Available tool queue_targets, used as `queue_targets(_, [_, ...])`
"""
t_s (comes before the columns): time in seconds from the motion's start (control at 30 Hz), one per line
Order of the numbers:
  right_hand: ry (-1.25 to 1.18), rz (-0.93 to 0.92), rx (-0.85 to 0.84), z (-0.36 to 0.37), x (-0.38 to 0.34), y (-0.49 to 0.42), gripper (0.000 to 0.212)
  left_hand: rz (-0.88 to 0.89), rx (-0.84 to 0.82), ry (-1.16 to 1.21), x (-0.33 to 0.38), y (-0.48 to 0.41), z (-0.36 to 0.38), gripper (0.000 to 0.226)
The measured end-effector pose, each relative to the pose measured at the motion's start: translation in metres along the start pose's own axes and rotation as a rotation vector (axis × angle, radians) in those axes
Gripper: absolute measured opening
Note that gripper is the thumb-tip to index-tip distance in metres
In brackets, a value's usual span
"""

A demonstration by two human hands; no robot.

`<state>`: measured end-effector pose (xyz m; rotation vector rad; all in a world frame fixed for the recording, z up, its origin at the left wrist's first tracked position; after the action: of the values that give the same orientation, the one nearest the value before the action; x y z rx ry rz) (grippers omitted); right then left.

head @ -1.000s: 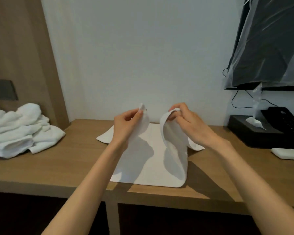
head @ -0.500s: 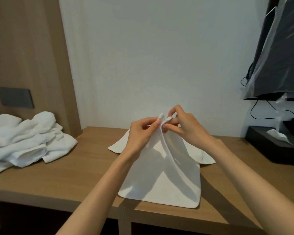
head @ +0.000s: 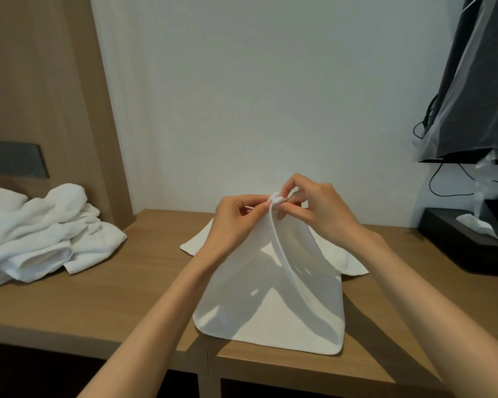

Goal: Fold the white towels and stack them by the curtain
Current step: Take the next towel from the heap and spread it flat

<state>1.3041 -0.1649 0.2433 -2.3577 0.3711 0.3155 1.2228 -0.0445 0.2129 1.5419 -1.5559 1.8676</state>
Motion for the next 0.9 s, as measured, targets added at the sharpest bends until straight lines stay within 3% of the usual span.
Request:
queue_targets(0.1, [-0.005, 0.008, 0.032, -0.002, 0.001, 0.001, 0.031, -0.005, -0.022, -0.015, 0.000, -0.002, -0.001, 0.012])
queue_targets(0.27, [-0.079, 0.036, 0.009, -0.003, 0.003, 0.000, 0.019, 0.003, 0.014, -0.026, 0.006, -0.004, -0.005, 0.009])
queue_targets(0.37, [0.000, 0.065, 0.004, -0.007, 0.003, -0.004, 0.014, 0.005, 0.073, -0.035, 0.007, -0.003, -0.009, 0.007])
queue_targets(0.4, [0.057, 0.078, 0.045, -0.011, 0.003, -0.006, 0.011, 0.000, 0.108, -0.066, 0.005, -0.002, -0.012, 0.003])
queue_targets(0.47, [0.109, 0.119, 0.188, -0.027, 0.003, -0.011, 0.006, -0.008, 0.176, -0.199, -0.002, 0.001, -0.022, 0.016])
queue_targets(0.67, [-0.100, 0.263, 0.534, -0.068, 0.004, -0.029, 0.004, -0.193, 0.166, -0.481, -0.028, 0.013, -0.072, 0.045])
queue_targets(0.8, [-0.179, 0.321, 0.670, -0.089, -0.003, -0.033, 0.005, -0.353, 0.173, -0.663, -0.027, 0.014, -0.128, 0.042])
queue_targets(0.9, [-0.260, 0.311, 0.727, -0.103, -0.016, -0.032, 0.006, -0.476, 0.204, -0.739, -0.015, 0.018, -0.169, 0.023])
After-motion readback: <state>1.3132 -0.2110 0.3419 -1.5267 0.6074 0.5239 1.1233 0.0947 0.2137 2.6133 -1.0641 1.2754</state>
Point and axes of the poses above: each hand's wrist, its own y-axis away from the middle knuckle, its own z-axis out of the palm, x = y × z, the point moved 7 cm from there along -y, towards the middle knuckle, and after that the axes turned 6 degrees about y, right-handed, at the moved point
